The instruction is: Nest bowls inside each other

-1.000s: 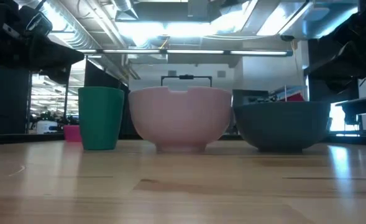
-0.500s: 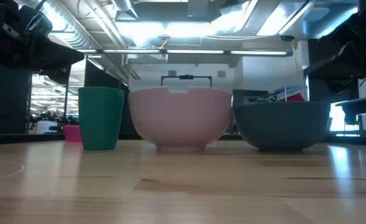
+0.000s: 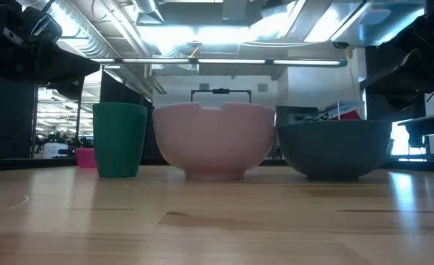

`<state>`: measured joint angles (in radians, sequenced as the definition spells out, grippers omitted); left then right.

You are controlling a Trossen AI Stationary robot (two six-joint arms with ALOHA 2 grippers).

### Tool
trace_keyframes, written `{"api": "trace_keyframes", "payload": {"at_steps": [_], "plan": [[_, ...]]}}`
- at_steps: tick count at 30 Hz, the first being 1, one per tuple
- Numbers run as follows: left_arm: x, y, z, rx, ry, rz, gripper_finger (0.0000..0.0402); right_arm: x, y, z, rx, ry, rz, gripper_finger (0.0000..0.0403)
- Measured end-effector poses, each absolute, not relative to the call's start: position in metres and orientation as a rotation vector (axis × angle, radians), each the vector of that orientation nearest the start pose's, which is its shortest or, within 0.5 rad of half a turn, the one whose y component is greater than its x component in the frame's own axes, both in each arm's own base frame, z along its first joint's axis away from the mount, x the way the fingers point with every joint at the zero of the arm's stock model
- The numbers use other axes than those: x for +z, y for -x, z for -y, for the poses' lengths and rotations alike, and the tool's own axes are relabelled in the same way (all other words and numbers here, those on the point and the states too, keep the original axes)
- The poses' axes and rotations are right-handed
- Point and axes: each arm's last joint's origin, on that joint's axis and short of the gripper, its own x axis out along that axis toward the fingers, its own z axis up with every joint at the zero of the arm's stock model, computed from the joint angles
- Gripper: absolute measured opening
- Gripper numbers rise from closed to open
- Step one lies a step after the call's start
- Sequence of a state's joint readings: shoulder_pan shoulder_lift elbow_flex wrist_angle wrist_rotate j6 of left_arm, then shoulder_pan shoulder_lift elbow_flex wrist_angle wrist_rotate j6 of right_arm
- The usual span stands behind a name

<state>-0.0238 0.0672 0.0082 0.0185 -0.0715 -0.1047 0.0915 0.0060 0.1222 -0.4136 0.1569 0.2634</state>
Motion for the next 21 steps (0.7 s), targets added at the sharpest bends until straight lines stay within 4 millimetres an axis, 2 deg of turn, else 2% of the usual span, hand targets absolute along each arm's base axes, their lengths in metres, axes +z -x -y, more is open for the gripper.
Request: {"api": "trace_keyframes", "payload": {"at_steps": [21], "plan": [[0.1628,-0.1013,0.0003,0.050,0.103,-0.038,0.0000,0.1654,-0.0847,-0.0026,-0.123,-0.222,-0.275,0.0001]]}}
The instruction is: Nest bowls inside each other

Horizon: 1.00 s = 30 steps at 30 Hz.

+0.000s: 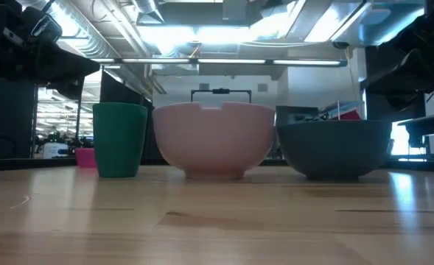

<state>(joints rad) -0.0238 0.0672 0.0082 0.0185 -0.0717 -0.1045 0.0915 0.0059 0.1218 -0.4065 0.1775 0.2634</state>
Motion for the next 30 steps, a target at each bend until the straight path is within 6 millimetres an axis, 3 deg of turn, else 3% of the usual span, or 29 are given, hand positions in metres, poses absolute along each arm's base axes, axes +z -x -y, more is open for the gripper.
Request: {"api": "trace_keyframes", "payload": {"at_steps": [30], "plan": [[0.1631,-0.1013,0.0003,0.050,0.081,-0.035,0.0000,0.1658,-0.0848,-0.0013,-0.170,-0.216,-0.264,0.0001]]}}
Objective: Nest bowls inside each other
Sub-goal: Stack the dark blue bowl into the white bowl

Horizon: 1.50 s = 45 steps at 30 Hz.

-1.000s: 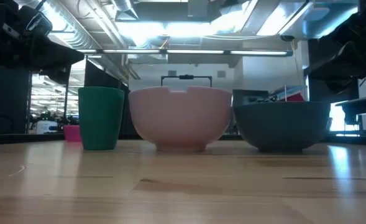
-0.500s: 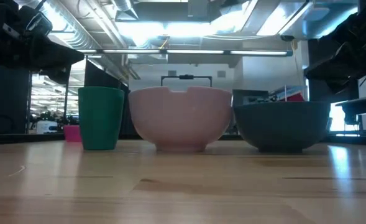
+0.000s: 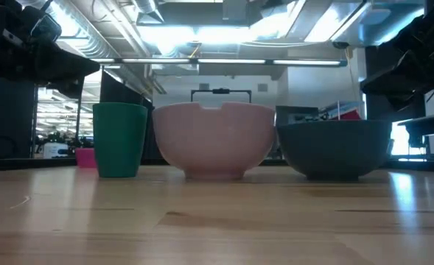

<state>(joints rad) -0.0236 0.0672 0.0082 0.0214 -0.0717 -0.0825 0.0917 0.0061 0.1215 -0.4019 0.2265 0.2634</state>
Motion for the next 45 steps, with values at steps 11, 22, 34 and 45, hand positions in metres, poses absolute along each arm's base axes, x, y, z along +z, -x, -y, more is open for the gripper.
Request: {"api": "trace_keyframes", "payload": {"at_steps": [11,22,34,45], "plan": [[0.164,-0.101,0.000,0.050,0.120,-0.023,0.0000,0.166,-0.085,-0.001,-0.172,-0.215,-0.266,0.0001],[0.166,-0.101,0.000,0.050,0.202,-0.010,0.0000,0.166,-0.085,0.000,-0.206,-0.236,-0.255,0.0001],[0.224,-0.106,-0.001,0.093,0.224,-0.018,0.0000,0.176,-0.087,0.000,-0.222,-0.394,-0.130,0.0001],[0.290,-0.133,-0.001,0.111,0.287,-0.033,0.0000,0.213,-0.086,0.001,-0.155,-0.653,0.248,0.0001]]}}
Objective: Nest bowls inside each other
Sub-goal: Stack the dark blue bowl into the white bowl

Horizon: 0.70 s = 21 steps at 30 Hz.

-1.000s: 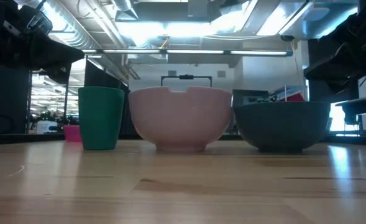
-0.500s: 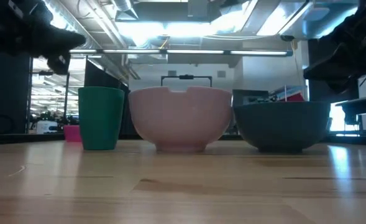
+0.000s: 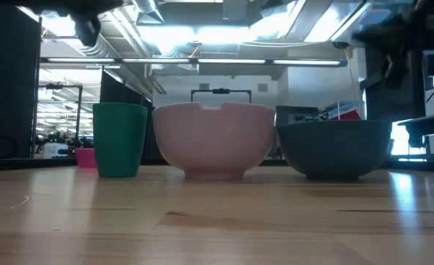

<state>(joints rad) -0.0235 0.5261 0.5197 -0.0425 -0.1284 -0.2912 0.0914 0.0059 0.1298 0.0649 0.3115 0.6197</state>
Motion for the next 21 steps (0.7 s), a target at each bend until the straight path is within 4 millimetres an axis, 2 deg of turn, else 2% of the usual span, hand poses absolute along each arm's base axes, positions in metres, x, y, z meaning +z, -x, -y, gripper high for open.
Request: {"api": "trace_keyframes", "payload": {"at_steps": [4,6,9,15,21], "plan": [[0.307,-0.142,0.000,0.115,0.321,-0.023,0.0000,0.245,-0.077,0.002,-0.142,-0.580,0.321,0.0000],[0.312,-0.144,-0.001,0.126,0.323,-0.024,0.0000,0.270,-0.071,0.003,-0.156,-0.497,0.351,0.0000],[0.316,-0.146,-0.001,0.136,0.324,-0.017,0.0000,0.309,-0.067,0.004,-0.213,-0.376,0.307,0.0000],[0.313,-0.145,-0.001,0.145,0.325,-0.038,0.0000,0.372,-0.090,0.003,-0.310,-0.202,0.044,0.0000],[0.311,-0.145,-0.001,0.153,0.324,-0.061,0.0000,0.422,-0.131,0.001,-0.376,-0.016,-0.228,0.0000]]}}
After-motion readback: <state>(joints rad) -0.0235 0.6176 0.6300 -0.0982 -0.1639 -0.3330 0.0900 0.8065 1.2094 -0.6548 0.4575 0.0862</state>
